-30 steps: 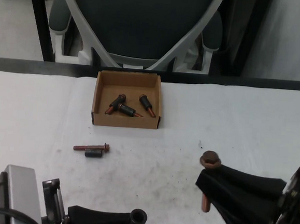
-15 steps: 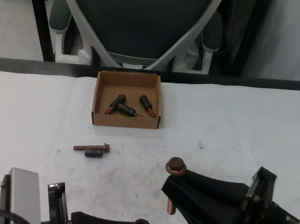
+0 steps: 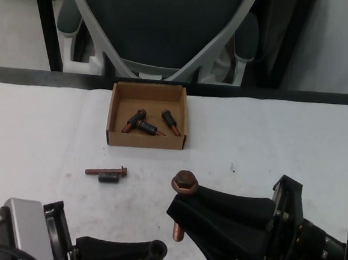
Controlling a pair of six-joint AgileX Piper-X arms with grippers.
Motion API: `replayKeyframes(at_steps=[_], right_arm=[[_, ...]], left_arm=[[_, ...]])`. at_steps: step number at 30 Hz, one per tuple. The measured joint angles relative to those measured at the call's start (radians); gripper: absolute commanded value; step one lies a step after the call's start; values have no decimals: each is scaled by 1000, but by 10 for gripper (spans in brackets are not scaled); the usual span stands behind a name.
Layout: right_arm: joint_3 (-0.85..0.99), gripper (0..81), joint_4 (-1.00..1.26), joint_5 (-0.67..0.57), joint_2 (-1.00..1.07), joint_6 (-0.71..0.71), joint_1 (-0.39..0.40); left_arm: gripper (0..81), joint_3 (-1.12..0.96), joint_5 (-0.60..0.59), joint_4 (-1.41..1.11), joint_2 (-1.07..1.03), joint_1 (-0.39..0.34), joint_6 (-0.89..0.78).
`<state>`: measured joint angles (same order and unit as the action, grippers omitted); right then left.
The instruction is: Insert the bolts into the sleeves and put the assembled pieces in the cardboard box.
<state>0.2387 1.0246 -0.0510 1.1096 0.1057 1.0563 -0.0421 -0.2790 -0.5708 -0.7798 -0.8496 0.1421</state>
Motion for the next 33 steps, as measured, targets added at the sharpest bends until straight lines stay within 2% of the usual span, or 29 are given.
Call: replayKeyframes(at_steps=[17,33], right_arm=[[5,2,0,-40,1,38,8],[6,2,0,-63,1,67,41]], left_arm=[[8,0,-79,-44,0,0,19],[8,0,-82,-81,0,0,1]])
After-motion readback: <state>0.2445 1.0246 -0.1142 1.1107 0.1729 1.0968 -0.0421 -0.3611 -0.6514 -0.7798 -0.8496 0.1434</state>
